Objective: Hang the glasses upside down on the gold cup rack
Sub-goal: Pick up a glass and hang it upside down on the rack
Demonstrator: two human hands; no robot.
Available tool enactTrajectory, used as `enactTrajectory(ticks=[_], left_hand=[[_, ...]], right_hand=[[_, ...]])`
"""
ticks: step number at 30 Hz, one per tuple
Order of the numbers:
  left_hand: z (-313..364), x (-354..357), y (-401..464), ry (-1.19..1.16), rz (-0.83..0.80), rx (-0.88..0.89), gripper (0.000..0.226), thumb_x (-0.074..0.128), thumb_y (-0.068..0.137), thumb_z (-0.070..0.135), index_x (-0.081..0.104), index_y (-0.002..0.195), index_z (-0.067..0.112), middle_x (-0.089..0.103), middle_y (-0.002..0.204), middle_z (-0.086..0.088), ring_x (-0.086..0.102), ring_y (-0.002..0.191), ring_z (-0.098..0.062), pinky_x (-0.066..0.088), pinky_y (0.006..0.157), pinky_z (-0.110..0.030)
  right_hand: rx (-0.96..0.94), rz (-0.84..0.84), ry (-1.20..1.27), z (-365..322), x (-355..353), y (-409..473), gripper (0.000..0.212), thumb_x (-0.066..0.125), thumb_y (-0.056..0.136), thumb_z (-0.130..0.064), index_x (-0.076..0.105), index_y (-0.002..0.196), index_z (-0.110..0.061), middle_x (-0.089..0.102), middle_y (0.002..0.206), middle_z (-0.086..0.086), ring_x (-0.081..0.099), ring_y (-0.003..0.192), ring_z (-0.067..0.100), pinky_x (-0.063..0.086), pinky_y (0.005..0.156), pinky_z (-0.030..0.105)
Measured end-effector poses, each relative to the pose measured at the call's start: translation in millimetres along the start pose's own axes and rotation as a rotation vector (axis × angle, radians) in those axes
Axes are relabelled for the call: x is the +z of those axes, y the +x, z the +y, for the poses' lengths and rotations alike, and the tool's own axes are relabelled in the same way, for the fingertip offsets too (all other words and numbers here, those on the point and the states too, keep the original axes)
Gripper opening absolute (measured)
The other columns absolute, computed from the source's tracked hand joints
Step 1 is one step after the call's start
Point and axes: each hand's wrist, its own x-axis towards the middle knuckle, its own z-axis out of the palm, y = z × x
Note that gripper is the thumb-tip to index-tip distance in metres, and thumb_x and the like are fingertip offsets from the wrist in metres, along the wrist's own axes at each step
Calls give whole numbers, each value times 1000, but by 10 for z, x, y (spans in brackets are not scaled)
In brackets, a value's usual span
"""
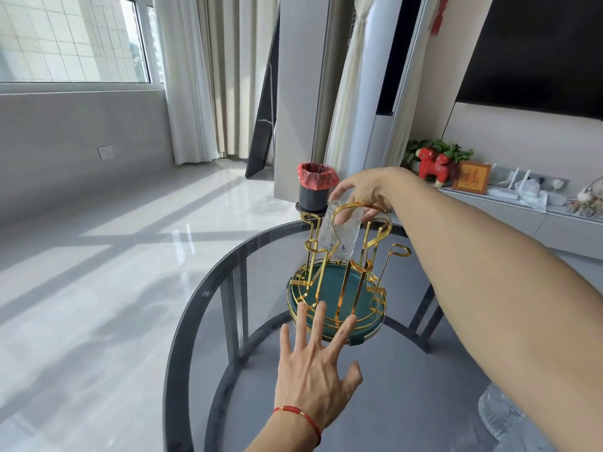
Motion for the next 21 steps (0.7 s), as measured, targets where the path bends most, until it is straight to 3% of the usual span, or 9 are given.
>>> enactTrajectory(ticks=[2, 4, 7, 10, 13, 15, 16, 18, 21], left_hand=[[-5, 0, -5, 7, 7, -2, 72, 29, 89, 72, 7, 156, 56, 7, 173, -7, -10, 156, -40, 5, 123, -67], [-3, -3, 1, 4, -21, -4, 73, 25, 89, 73, -2, 155, 57, 0, 173, -6, -18, 155, -39, -2, 123, -65], [5, -16, 6, 9, -38, -5, 73, 20, 89, 74, -10, 153, 58, -6, 173, -5, -21, 155, -38, -4, 125, -63], [0, -6, 2, 19, -49, -7, 73, 18, 89, 75, -12, 153, 58, -6, 173, -6, -21, 155, -38, -1, 125, -64], [-3, -18, 16, 41, -64, -8, 73, 17, 89, 76, -13, 153, 58, -5, 173, -6, -17, 156, -39, 5, 125, -64], [-9, -27, 20, 55, -74, -7, 73, 17, 89, 76, -12, 154, 57, -3, 174, -7, -15, 157, -39, 8, 124, -65], [-12, -30, 17, 62, -78, -6, 74, 17, 89, 76, -11, 154, 56, -1, 174, -7, -13, 157, -39, 9, 124, -65], [-13, -39, 14, 76, -73, -2, 74, 18, 89, 76, -7, 155, 55, 3, 174, -9, -8, 157, -40, 13, 123, -64], [25, -102, 17, 98, -69, -9, 76, 28, 90, 73, 2, 157, 51, 13, 172, -10, 2, 157, -42, 25, 121, -63]], right_hand=[[35, -60, -19, -8, -10, -5, 67, 83, 81, 3, 62, 139, -21, 59, 114, 7, 62, 93, 24, 60, 91, 37], [38, -83, -11, -7, -15, 0, 70, 79, 84, 6, 58, 144, -21, 56, 141, 16, 62, 121, 35, 56, 103, 42], [21, -45, 12, 20, 14, 9, 65, 69, 90, 10, 57, 147, -20, 45, 156, 18, 55, 135, 41, 59, 93, 41], [-3, 6, 40, 100, 78, -42, 56, 59, 99, 2, 56, 150, -21, 51, 152, 14, 62, 128, 37, 61, 87, 35], [-72, 93, 196, 229, 117, -121, 50, 49, 104, -10, 48, 154, -16, 62, 134, 10, 73, 108, 27, 65, 81, 35], [-149, 237, 215, 347, 132, -223, 44, 43, 105, -15, 51, 149, -13, 60, 115, 7, 68, 91, 18, 66, 73, 35], [-180, 337, 164, 425, 133, -291, 42, 42, 105, -16, 58, 143, -11, 57, 112, 5, 63, 87, 17, 65, 77, 39], [-211, 496, 90, 624, 139, -479, 38, 44, 102, -19, 67, 131, -6, 57, 107, 4, 59, 92, 22, 58, 95, 49], [-208, 592, 56, 1009, 189, -950, 34, 50, 100, -22, 69, 127, -17, 67, 123, 4, 60, 119, 24, 46, 96, 33]])
